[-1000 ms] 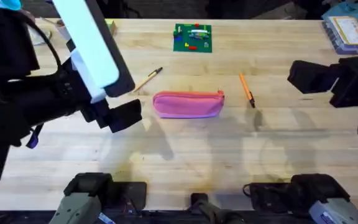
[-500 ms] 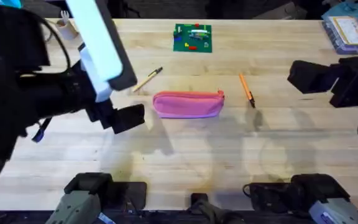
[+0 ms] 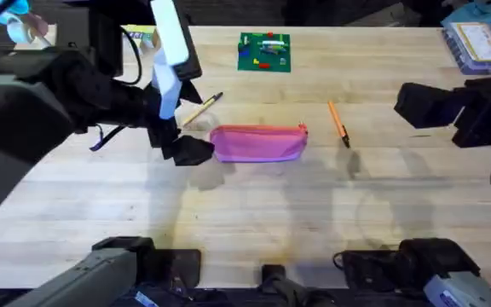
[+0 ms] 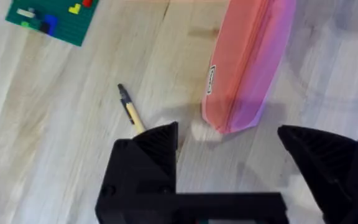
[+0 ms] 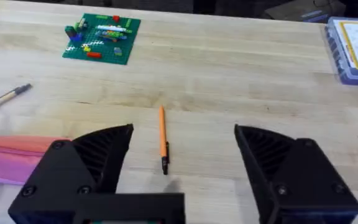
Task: Unzip the bag, pick up the pens from the table one at a time and place them inside, then zip the bag closed.
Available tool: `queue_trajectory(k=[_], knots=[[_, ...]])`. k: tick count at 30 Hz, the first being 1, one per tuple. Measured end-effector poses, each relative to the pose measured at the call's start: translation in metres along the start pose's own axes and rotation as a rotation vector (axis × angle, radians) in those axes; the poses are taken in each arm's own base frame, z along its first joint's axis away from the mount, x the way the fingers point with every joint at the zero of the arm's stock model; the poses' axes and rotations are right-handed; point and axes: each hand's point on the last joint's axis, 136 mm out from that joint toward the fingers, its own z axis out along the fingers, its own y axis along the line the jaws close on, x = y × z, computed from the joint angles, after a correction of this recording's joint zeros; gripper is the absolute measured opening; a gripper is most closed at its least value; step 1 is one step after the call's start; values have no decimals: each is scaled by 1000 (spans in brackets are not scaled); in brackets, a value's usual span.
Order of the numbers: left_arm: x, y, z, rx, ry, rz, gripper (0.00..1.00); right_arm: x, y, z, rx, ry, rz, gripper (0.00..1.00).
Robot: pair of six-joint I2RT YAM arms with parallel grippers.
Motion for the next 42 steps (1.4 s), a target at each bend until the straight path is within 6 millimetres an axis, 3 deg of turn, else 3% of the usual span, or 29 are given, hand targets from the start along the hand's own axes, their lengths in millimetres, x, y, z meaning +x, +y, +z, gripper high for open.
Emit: queue_trajectory(k=[16, 27, 42], knots=[[20, -5, 31, 131, 14, -75, 994, 0, 0, 0, 0, 0, 0, 997], [17, -2, 46, 176, -50, -91, 993, 0, 0, 0, 0, 0, 0, 997], [16, -6, 48, 201, -61, -109, 993, 0, 0, 0, 0, 0, 0, 997]])
